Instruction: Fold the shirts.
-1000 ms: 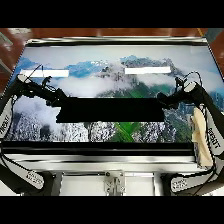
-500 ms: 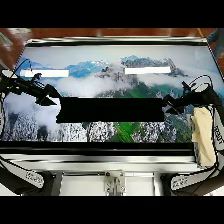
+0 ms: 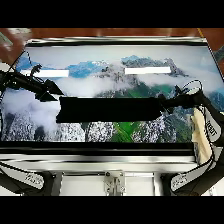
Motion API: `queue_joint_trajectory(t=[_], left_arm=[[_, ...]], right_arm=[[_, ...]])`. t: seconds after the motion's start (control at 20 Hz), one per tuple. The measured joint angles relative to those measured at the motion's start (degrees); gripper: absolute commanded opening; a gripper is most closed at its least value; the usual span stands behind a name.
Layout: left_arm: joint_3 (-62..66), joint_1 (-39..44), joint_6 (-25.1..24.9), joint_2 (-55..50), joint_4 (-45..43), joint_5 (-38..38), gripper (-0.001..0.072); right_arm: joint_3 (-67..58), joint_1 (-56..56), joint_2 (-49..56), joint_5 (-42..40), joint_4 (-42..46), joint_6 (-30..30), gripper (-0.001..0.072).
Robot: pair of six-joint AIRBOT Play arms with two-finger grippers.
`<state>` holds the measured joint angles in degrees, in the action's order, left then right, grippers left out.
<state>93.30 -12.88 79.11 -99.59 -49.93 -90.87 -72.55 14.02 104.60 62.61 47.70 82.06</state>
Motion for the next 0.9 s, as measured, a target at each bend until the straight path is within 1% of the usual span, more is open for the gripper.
queue_joint_trajectory(t=[0.05,0.1,0.15,0.2,0.25,0.3,0.35,0.5,0.65,0.75,0.9], left_arm=[[0.00,0.31,-0.02,0.07,0.02,0.04,0.0699],[0.00,0.63,-0.02,0.13,0.07,0.15,0.0562],[0.00,1.05,-0.04,0.20,0.13,0.59,0.0319],[-0.09,1.77,-0.07,0.22,0.46,1.36,0.0164],[-0.28,2.67,-0.15,0.22,0.83,2.49,0.0099],[-0.79,4.02,-0.20,0.22,1.57,4.39,0.0056],[-1.53,5.79,-0.24,0.11,2.80,6.73,0.0041],[-5.16,14.71,-0.46,-0.94,8.26,15.67,0.0041],[-7.56,26.16,-1.09,-2.43,12.46,25.62,0.0040],[-8.15,32.28,-1.29,-3.56,15.58,31.61,0.0040],[-8.46,38.95,-1.84,-6.34,21.73,37.07,0.0040]], right_arm=[[0.00,-0.17,-0.13,-0.39,-0.42,-0.26,0.0062],[0.02,-0.33,-0.66,-0.85,-0.59,-0.90,0.0061],[0.04,-0.42,-1.75,-1.22,-0.81,-1.62,0.0061],[0.00,-0.31,-3.26,-1.16,-1.40,-2.16,0.0061],[0.00,-0.22,-5.33,-0.90,-1.64,-2.62,0.0061],[0.00,-0.15,-7.54,-0.04,-1.77,-2.86,0.0061],[0.00,-0.13,-10.29,1.05,-2.03,-3.08,0.0061],[0.00,-0.37,-19.15,5.79,-2.21,-2.51,0.0061],[0.00,-0.55,-28.48,10.62,-2.05,0.11,0.0061],[0.00,-0.57,-34.60,13.38,-1.14,2.43,0.0061],[0.00,-0.61,-42.16,16.24,0.02,5.73,0.0061]])
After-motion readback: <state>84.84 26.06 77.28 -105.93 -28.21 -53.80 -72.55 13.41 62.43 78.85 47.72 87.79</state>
